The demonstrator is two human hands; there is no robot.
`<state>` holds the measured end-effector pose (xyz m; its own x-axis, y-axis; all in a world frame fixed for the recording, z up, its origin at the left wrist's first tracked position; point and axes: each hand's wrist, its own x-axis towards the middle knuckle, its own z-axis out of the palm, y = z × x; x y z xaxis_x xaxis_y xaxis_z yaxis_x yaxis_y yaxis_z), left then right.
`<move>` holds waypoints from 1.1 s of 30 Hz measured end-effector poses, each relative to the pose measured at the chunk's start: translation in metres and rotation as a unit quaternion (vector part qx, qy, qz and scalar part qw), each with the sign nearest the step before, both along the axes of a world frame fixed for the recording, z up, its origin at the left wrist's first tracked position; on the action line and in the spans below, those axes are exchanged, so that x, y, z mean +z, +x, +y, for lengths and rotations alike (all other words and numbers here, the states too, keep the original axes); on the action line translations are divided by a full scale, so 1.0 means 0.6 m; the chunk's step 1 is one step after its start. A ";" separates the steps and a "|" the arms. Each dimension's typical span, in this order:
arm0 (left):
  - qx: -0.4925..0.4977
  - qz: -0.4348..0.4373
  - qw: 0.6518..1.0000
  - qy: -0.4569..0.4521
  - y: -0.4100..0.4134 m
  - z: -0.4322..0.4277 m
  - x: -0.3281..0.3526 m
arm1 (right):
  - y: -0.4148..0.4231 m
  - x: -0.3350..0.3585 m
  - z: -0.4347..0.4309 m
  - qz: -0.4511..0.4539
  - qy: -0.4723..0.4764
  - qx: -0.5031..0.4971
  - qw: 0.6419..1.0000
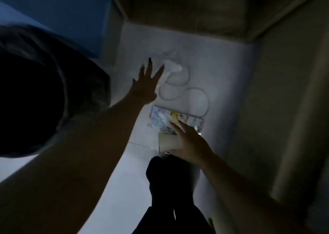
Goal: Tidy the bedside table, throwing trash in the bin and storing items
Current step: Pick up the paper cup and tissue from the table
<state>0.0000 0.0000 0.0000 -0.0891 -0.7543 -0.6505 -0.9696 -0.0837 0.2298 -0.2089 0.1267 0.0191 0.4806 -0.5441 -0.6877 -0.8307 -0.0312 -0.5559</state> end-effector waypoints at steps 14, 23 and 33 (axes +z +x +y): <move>-0.007 -0.009 0.972 -0.235 0.017 0.010 -0.098 | 0.019 -0.096 0.057 -0.008 -0.113 0.074 0.991; 0.043 0.014 0.978 -0.203 0.015 -0.022 0.179 | -0.001 0.148 -0.029 -0.001 -0.141 -0.004 0.990; 0.175 0.123 0.948 -0.237 -0.017 -0.136 0.604 | -0.016 0.558 -0.246 -0.042 -0.188 -0.150 0.970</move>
